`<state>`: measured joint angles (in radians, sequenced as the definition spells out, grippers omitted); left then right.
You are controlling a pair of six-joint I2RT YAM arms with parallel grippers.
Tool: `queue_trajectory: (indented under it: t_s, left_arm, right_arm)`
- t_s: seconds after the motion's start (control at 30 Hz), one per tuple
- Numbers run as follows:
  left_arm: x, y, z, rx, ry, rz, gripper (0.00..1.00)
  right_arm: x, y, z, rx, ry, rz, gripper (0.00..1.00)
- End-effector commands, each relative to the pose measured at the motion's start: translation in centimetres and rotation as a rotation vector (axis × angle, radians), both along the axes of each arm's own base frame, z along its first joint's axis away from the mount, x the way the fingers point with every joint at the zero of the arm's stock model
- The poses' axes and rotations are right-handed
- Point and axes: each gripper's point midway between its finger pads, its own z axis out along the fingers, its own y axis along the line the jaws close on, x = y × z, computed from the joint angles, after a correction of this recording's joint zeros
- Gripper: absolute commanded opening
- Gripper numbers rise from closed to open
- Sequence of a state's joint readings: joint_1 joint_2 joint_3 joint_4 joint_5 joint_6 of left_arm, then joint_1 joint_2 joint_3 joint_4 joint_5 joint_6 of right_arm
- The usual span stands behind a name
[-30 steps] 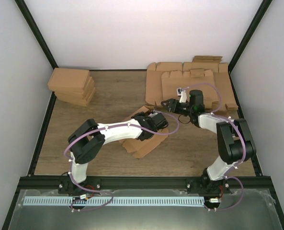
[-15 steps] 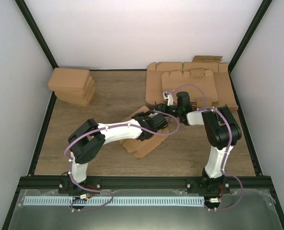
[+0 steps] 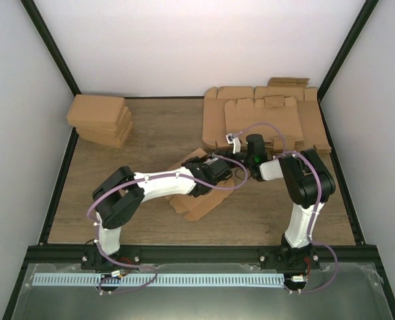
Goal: Fold the paper box
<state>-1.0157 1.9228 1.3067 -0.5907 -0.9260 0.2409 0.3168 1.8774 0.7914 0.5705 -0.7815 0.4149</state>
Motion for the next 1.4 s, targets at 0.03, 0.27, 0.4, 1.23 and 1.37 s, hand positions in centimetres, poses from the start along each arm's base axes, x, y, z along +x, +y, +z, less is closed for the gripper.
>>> queue_trajectory:
  t_s: [0.03, 0.27, 0.4, 1.23, 1.37]
  left_arm:
    - [-1.4, -0.2, -1.2, -0.027, 0.077, -0.035, 0.04]
    - [-1.7, -0.3, -1.1, -0.033, 0.075, -0.045, 0.04]
    - [-1.8, -0.3, -1.3, -0.031, 0.078, -0.047, 0.04]
    - [-1.9, -0.2, -1.2, -0.033, 0.074, -0.054, 0.04]
    - [-1.9, -0.2, -1.3, -0.035, 0.075, -0.055, 0.04]
  right_arm:
    - [-1.1, 0.5, 0.1, 0.014, -0.046, 0.047, 0.47]
    - [-2.3, 0.9, 0.0, 0.019, -0.061, 0.064, 0.48]
    - [-2.4, 0.8, 0.2, 0.02, -0.078, 0.058, 0.48]
    - [-2.2, -2.1, 3.0, -0.027, -0.231, -0.133, 0.5]
    - [-2.3, -3.3, 4.2, -0.038, -0.276, -0.204, 0.52]
